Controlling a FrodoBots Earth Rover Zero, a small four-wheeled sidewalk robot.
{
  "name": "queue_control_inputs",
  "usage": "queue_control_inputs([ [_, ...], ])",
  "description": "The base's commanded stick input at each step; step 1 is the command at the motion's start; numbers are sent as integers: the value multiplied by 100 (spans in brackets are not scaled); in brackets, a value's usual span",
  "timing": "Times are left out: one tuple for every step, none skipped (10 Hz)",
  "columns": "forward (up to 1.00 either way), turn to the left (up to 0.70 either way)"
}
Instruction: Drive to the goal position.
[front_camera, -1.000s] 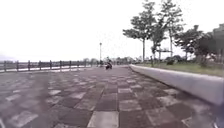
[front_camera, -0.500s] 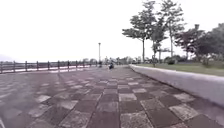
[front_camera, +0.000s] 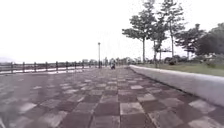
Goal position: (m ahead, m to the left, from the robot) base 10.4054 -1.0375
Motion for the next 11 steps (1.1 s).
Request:
queue_control_inputs([
  [100,0],
  [100,0],
  [100,0],
  [100,0],
  [100,0],
  [100,0],
  [100,0],
  [100,0],
  [100,0],
  [100,0],
  [100,0],
])
